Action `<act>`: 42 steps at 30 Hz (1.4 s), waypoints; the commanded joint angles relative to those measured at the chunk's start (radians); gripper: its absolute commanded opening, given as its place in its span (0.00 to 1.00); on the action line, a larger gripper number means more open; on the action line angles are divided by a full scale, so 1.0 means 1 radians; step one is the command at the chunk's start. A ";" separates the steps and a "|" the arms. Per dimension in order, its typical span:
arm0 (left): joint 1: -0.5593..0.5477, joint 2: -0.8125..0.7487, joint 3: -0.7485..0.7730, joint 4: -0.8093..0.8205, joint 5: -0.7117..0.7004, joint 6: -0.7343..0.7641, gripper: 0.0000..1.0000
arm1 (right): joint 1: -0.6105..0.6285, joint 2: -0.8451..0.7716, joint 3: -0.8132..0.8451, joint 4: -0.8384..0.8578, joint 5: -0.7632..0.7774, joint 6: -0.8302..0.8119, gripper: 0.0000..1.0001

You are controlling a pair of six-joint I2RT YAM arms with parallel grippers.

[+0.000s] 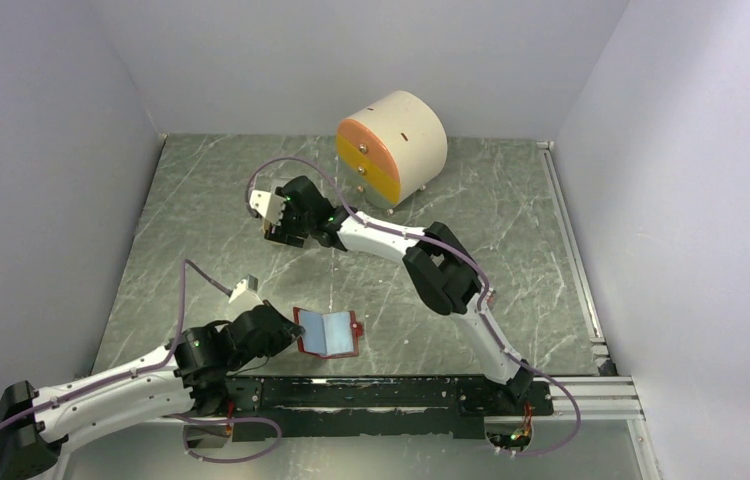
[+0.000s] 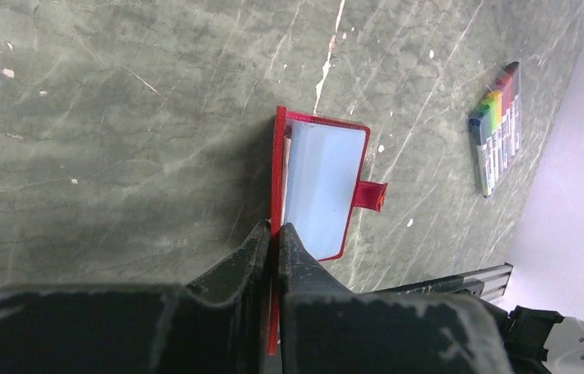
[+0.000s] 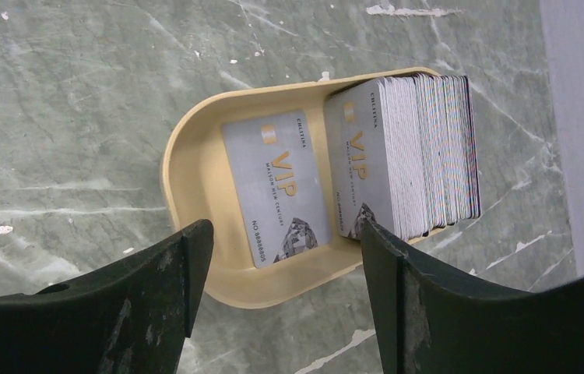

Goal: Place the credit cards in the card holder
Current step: Move the storage box to the center of the board.

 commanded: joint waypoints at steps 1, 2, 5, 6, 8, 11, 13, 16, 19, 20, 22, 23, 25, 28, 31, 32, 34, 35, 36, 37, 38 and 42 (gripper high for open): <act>-0.004 -0.021 0.022 -0.006 -0.020 0.007 0.09 | 0.026 -0.013 -0.007 -0.073 -0.044 -0.015 0.74; -0.004 -0.022 0.022 -0.009 -0.020 0.007 0.09 | 0.027 -0.016 -0.015 -0.071 -0.041 -0.017 0.74; -0.004 -0.023 0.022 -0.013 -0.018 0.004 0.09 | 0.032 -0.022 -0.019 -0.081 -0.043 -0.017 0.74; -0.004 -0.023 0.022 -0.014 -0.018 0.004 0.09 | 0.032 -0.023 -0.019 -0.084 -0.048 -0.016 0.74; -0.004 -0.020 0.020 -0.010 -0.017 0.004 0.09 | 0.032 -0.025 -0.019 -0.092 -0.060 -0.017 0.74; -0.004 -0.015 0.021 -0.004 -0.017 0.007 0.09 | 0.036 -0.020 -0.012 -0.107 -0.067 -0.021 0.74; -0.004 -0.011 0.023 -0.005 -0.018 0.008 0.09 | 0.036 -0.015 -0.007 -0.121 -0.070 -0.022 0.74; -0.004 -0.004 0.023 -0.003 -0.017 0.006 0.09 | 0.037 -0.018 -0.009 -0.126 -0.079 -0.015 0.74; -0.004 -0.002 0.026 -0.002 -0.016 0.006 0.09 | 0.029 -0.026 0.006 -0.115 -0.068 0.054 0.73; -0.004 -0.004 0.027 -0.005 -0.016 0.006 0.09 | 0.020 -0.034 0.015 -0.122 -0.095 0.080 0.73; -0.004 -0.007 0.029 -0.010 -0.017 0.004 0.09 | -0.002 -0.055 0.032 -0.144 -0.180 0.119 0.69; -0.004 -0.010 0.029 -0.014 -0.015 0.004 0.09 | -0.007 -0.062 0.041 -0.159 -0.214 0.129 0.66; -0.004 -0.018 0.030 -0.018 -0.011 0.006 0.09 | -0.010 -0.077 0.046 -0.185 -0.243 0.128 0.63; -0.004 -0.022 0.028 -0.031 -0.009 -0.005 0.09 | -0.010 -0.093 0.019 -0.185 -0.268 0.126 0.63; -0.004 -0.017 0.025 -0.020 -0.008 -0.006 0.09 | -0.011 -0.090 0.003 -0.175 -0.266 0.127 0.63; -0.005 -0.015 0.026 -0.014 -0.006 -0.002 0.09 | -0.010 -0.085 -0.001 -0.167 -0.259 0.125 0.63; -0.005 -0.007 0.031 -0.011 -0.005 0.001 0.09 | -0.010 -0.073 -0.007 -0.142 -0.249 0.122 0.63; -0.004 -0.002 0.034 -0.013 -0.005 0.001 0.09 | -0.010 -0.065 -0.002 -0.137 -0.247 0.121 0.64; -0.004 0.001 0.037 -0.016 -0.007 0.001 0.09 | -0.009 -0.053 0.013 -0.139 -0.243 0.119 0.64; -0.004 0.002 0.038 -0.018 -0.007 0.001 0.09 | -0.009 -0.038 0.032 -0.145 -0.241 0.118 0.64; -0.004 0.001 0.038 -0.017 -0.006 0.002 0.09 | -0.009 -0.025 0.050 -0.154 -0.235 0.117 0.64; -0.004 -0.010 0.037 -0.018 -0.008 0.001 0.09 | -0.010 0.020 0.093 -0.157 -0.221 0.117 0.64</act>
